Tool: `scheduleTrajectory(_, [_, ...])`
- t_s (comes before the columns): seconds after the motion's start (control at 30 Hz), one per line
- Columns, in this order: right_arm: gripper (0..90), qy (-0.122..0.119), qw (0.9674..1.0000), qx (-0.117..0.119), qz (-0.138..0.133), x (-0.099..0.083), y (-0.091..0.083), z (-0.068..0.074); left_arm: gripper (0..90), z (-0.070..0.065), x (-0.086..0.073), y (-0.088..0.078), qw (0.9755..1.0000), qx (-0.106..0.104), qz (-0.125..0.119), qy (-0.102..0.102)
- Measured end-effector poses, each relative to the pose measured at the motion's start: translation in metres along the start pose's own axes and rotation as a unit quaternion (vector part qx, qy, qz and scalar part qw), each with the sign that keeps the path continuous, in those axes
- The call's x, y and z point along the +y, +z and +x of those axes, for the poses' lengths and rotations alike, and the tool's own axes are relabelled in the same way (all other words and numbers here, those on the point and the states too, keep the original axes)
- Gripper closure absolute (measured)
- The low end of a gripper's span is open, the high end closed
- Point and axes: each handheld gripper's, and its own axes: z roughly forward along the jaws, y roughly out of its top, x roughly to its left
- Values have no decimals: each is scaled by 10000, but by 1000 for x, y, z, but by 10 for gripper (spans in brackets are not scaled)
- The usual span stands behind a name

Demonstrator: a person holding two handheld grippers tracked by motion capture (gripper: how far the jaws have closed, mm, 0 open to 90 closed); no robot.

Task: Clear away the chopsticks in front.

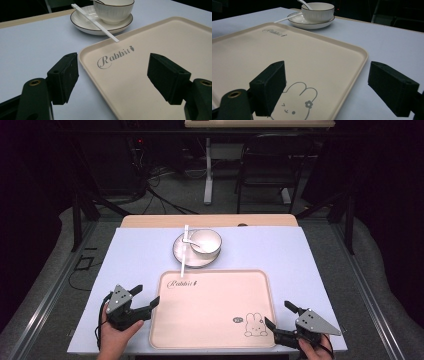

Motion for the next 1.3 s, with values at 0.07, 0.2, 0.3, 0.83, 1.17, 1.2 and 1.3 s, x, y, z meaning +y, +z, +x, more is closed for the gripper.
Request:
scheduleTrajectory(0.07, [142, -4, 10000, 17, -1, 0, 0, 0, 250, 0, 0, 0, 10000, -2, 7, -12])
scheduleTrajectory(0.2, [143, -50, 10000, -2, 5, 0, -1, 1, 248, 1, -1, 1, 9999, -30, 66, -78])
scheduleTrajectory(0.3, [143, -62, 10000, 14, -9, 1, -1, 1, 248, 0, -1, 2, 9999, -27, 114, -105])
scheduleTrajectory(0.83, [143, -86, 10000, -8, 43, 0, -1, 3, 258, 4, 5, 4, 9986, -17, 348, -396])
scheduleTrajectory(1.17, [143, -64, 10000, -42, 47, -1, -2, 1, 282, 15, 19, 15, 9928, -164, 717, -944])
scheduleTrajectory(1.2, [143, -73, 10000, -44, 47, -1, -2, 1, 295, 14, 21, 16, 9929, -165, 727, -931])
scheduleTrajectory(1.3, [143, -52, 10000, -44, 60, -1, -1, 2, 318, 14, 29, 18, 9935, -175, 741, -850])
